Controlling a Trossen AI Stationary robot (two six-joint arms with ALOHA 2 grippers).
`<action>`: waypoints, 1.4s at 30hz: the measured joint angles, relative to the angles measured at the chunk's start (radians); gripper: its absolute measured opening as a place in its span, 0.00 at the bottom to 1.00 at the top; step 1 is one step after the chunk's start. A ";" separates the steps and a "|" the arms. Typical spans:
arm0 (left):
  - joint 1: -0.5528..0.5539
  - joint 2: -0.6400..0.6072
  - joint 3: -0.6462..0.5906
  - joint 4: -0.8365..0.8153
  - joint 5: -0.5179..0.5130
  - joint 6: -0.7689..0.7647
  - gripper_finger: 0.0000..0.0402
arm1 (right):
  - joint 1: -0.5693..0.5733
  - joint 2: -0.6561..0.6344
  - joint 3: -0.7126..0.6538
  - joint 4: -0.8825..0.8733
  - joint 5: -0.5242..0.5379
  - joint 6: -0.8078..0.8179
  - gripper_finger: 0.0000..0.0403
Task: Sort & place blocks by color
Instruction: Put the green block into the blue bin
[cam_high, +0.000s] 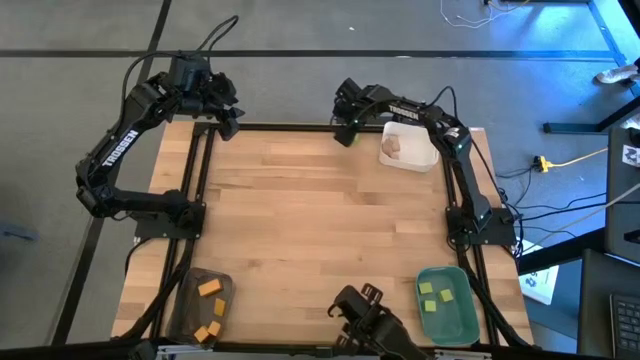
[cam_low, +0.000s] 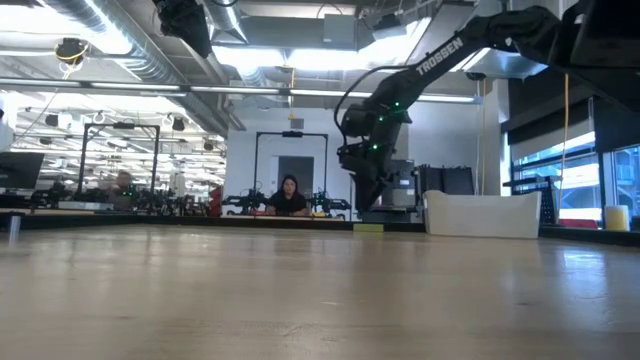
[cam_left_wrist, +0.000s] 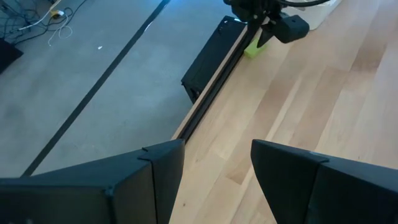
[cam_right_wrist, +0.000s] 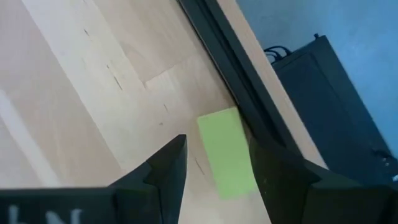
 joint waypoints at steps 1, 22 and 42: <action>0.000 0.000 0.000 0.000 0.000 0.000 0.44 | 0.000 0.000 0.000 -0.003 0.000 -0.025 0.43; 0.000 0.000 0.000 0.000 0.000 -0.004 0.44 | -0.014 -0.002 -0.127 0.066 0.026 -0.131 0.43; 0.000 0.000 0.000 0.000 -0.002 -0.004 0.44 | -0.003 0.000 -0.127 0.046 -0.052 -0.123 0.29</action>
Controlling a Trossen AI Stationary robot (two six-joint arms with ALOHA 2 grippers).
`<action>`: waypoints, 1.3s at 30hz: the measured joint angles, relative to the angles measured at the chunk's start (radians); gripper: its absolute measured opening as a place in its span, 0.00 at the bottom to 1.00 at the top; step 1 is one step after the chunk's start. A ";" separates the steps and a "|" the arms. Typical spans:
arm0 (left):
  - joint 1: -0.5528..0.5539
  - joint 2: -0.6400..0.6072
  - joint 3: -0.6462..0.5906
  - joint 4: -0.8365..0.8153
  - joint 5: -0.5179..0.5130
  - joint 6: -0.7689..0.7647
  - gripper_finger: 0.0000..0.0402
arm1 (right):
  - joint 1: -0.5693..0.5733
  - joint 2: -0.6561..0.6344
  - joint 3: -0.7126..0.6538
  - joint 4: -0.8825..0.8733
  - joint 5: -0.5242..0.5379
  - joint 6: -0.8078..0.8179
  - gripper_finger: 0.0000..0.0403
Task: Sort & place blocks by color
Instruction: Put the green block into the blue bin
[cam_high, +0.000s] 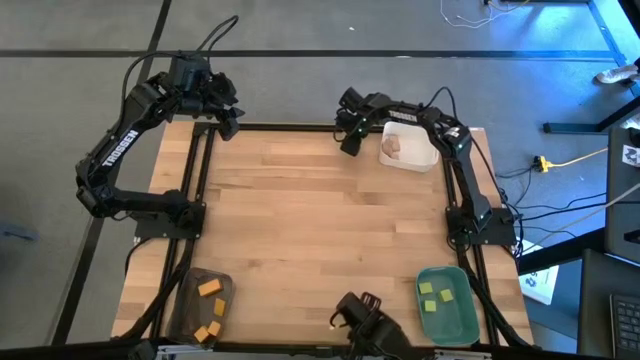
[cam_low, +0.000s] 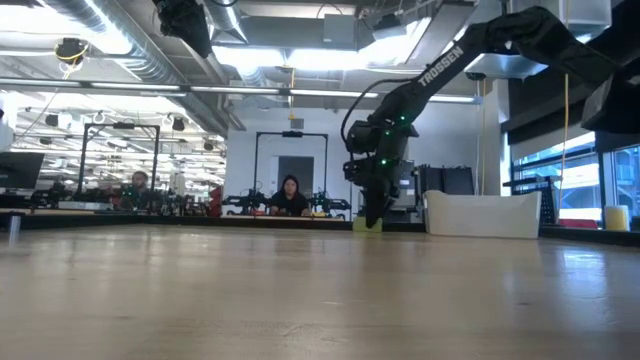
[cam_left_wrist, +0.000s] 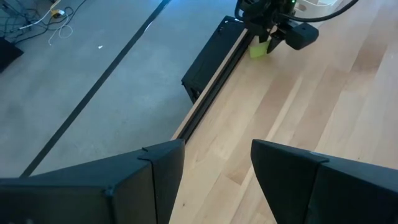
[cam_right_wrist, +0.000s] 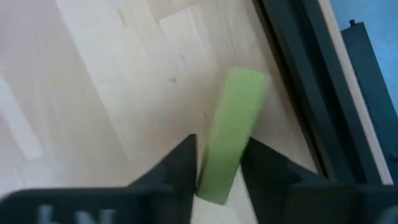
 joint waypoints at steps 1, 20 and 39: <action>0.000 0.000 0.000 0.000 0.000 0.000 0.44 | 0.004 0.000 0.000 0.000 0.000 0.002 0.25; 0.000 0.000 0.000 -0.010 0.057 0.051 0.44 | 0.155 -0.005 0.286 -0.498 0.077 0.244 0.14; -0.001 0.000 0.000 -0.042 0.428 0.243 0.44 | 0.570 -0.381 0.373 -0.790 0.331 1.077 0.14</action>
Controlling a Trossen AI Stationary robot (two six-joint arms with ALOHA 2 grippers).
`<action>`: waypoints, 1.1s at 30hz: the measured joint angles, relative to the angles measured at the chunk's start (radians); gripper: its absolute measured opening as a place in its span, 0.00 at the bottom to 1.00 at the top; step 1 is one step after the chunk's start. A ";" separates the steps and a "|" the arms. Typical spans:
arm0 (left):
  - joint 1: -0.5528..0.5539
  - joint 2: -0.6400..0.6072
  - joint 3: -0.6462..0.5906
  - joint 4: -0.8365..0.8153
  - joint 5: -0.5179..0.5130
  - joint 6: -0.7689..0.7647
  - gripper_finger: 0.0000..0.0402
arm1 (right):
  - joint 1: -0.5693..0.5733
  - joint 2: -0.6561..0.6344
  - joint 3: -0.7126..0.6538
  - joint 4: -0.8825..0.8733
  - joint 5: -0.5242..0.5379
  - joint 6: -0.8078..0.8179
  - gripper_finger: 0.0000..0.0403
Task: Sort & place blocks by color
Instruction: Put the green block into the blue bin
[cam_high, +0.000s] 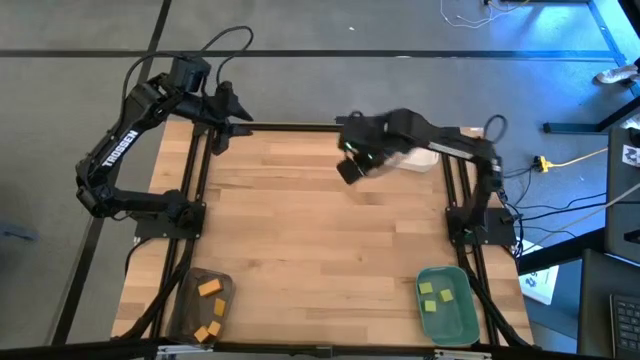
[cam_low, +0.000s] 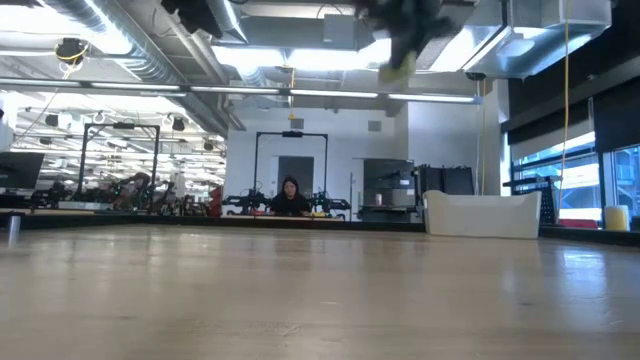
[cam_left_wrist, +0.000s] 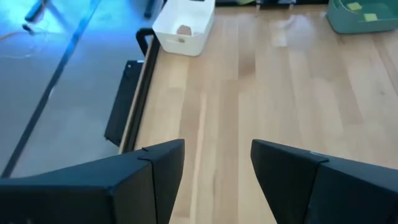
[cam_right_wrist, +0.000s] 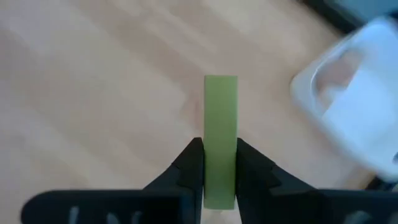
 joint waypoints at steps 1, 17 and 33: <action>0.000 0.000 0.000 0.008 0.002 0.000 0.44 | 0.031 -0.034 -0.020 -0.001 -0.003 0.051 0.14; -0.124 0.148 0.000 0.110 0.202 0.104 0.44 | 0.501 -0.443 -0.594 0.000 -0.554 0.694 0.14; -0.236 0.216 0.000 0.355 0.277 0.019 0.44 | 0.818 -0.451 -0.998 0.412 -0.746 1.017 0.14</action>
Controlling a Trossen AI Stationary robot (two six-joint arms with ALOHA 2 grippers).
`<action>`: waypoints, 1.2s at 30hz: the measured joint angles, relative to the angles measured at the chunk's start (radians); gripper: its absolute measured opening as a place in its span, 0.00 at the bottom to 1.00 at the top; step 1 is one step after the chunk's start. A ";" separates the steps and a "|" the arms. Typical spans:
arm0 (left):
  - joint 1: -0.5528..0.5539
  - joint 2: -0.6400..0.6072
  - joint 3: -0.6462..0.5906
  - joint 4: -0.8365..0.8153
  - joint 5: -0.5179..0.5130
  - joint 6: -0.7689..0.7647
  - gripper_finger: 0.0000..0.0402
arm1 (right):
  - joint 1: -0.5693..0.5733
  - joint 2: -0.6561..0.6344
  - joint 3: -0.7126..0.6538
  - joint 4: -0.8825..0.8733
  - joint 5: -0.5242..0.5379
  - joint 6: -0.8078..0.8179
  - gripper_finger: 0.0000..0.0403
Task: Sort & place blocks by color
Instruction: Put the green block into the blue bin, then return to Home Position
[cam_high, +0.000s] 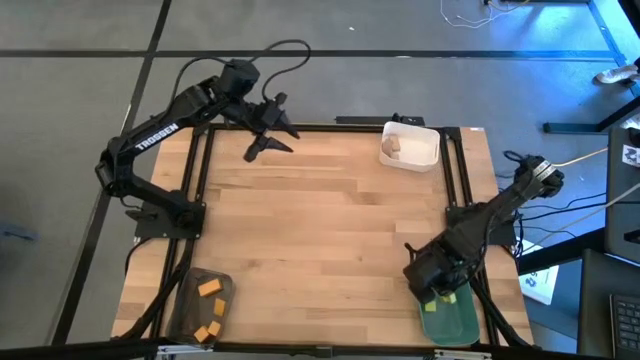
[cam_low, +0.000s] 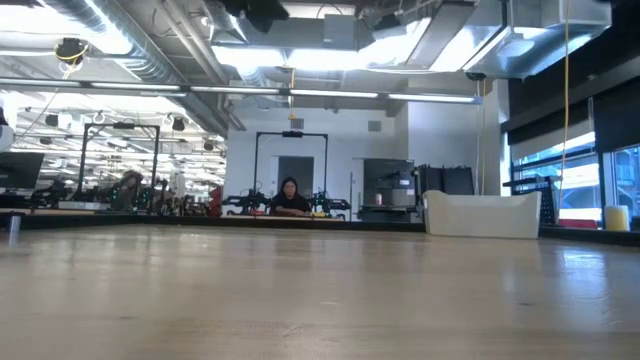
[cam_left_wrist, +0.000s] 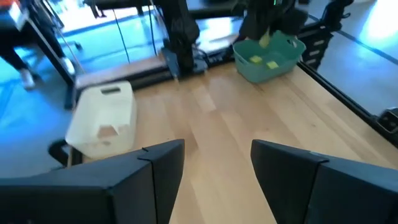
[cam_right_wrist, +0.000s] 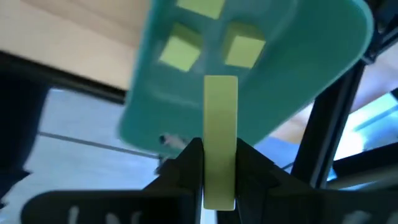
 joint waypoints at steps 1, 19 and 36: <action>-0.002 0.000 0.000 0.016 -0.001 -0.002 0.44 | 0.008 0.000 -0.030 0.025 -0.003 0.000 0.14; -0.003 0.000 0.000 0.035 -0.084 -0.059 0.44 | 0.017 0.000 -0.307 0.241 -0.021 -0.031 0.31; -0.002 0.000 0.000 0.033 -0.196 -0.103 0.44 | -0.042 -0.039 0.070 -0.166 0.314 -0.066 0.32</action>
